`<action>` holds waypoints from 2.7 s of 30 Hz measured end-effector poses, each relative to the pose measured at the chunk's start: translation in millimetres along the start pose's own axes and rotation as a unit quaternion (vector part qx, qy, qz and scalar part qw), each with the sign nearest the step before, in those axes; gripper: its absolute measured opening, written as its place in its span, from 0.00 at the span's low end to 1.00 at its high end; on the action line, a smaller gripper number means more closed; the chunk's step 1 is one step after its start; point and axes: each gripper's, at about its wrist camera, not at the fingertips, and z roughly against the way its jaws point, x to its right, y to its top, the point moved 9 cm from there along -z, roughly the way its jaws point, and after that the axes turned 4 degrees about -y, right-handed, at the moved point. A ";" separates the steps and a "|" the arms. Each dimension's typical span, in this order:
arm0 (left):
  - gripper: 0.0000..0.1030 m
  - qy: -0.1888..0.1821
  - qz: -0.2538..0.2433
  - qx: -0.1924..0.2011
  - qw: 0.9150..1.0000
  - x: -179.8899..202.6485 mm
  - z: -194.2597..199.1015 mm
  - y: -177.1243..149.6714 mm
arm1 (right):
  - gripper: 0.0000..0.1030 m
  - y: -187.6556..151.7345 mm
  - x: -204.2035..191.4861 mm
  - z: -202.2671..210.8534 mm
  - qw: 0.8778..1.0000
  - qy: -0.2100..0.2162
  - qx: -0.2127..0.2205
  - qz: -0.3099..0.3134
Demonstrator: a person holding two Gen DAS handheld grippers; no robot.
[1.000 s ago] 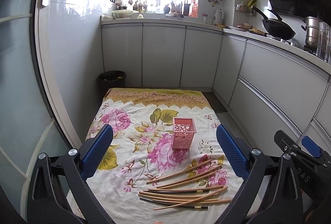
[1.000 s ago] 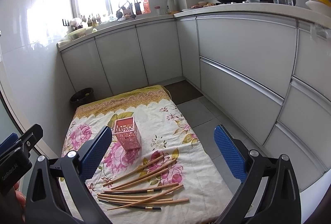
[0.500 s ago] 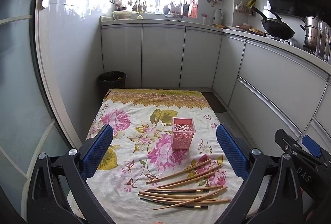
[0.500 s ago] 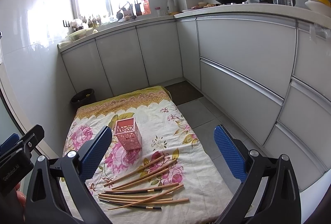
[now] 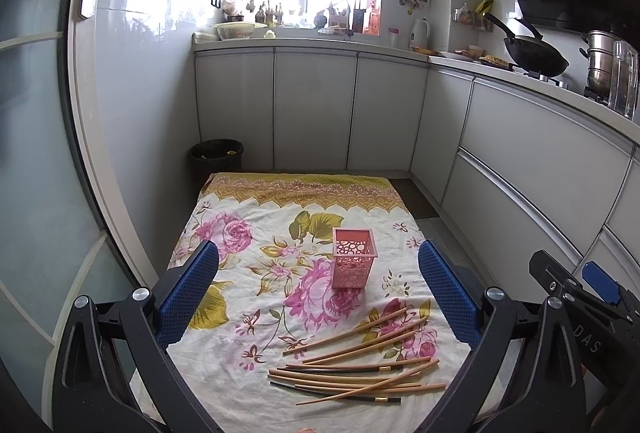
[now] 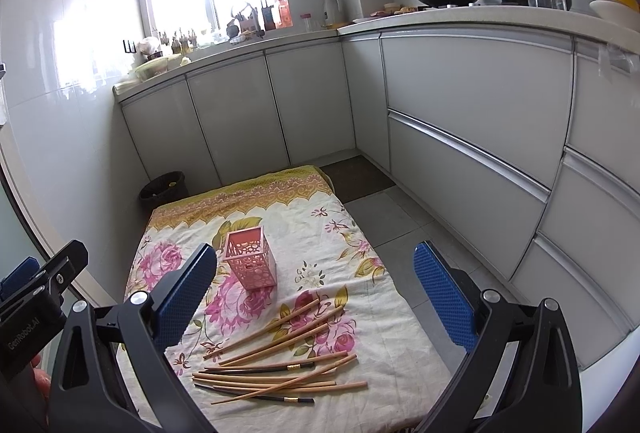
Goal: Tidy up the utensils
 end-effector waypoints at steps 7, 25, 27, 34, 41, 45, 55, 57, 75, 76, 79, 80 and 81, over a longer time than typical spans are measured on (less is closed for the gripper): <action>0.93 0.000 -0.002 0.001 1.000 1.6 5.2 2.5 | 0.93 0.0 -1.3 0.7 1.000 -0.001 0.000 0.001; 0.93 -0.085 -0.122 -0.232 0.961 39.0 -92.8 -85.7 | 0.93 -30.0 48.2 -34.0 0.993 0.006 -0.077 -0.086; 0.93 -0.080 -0.152 -0.274 0.946 44.4 -114.8 -113.1 | 0.93 -46.4 63.8 -51.3 0.986 0.017 -0.115 -0.121; 0.93 -0.113 -0.179 -0.389 0.896 63.2 -175.3 -167.1 | 0.93 -98.8 97.6 -102.4 0.953 0.066 -0.209 -0.209; 0.93 -0.165 -0.261 -0.461 0.832 109.1 -232.7 -195.2 | 0.93 -131.0 105.4 -144.9 0.930 0.086 -0.264 -0.241; 0.93 -0.160 -0.287 -0.512 0.794 117.4 -262.6 -217.3 | 0.93 -136.2 114.1 -163.7 0.923 0.084 -0.274 -0.255; 0.67 -0.206 -0.201 -0.526 0.800 123.4 -300.6 -212.5 | 0.93 -152.7 117.4 -190.6 0.898 0.102 -0.318 -0.286; 0.58 -0.204 -0.200 -0.519 0.805 122.5 -305.2 -209.4 | 0.93 -153.4 112.9 -191.9 0.899 0.102 -0.321 -0.279; 0.11 -0.185 -0.237 -0.402 0.865 83.5 -292.5 -189.6 | 0.93 -170.2 76.8 -225.6 0.856 0.092 -0.393 -0.324; 0.11 -0.189 -0.227 -0.388 0.873 76.8 -283.0 -181.4 | 0.93 -170.6 70.3 -230.9 0.852 0.093 -0.403 -0.322; 0.11 -0.197 -0.201 -0.343 0.896 54.3 -256.8 -150.0 | 0.93 -173.8 52.2 -245.9 0.845 0.083 -0.427 -0.310; 0.10 -0.200 -0.191 -0.326 0.904 45.8 -248.8 -137.5 | 0.92 -175.8 46.7 -250.7 0.841 0.081 -0.435 -0.311; 0.10 -0.203 -0.183 -0.311 0.910 37.5 -242.5 -126.2 | 0.89 -177.4 42.7 -255.5 0.837 0.076 -0.441 -0.314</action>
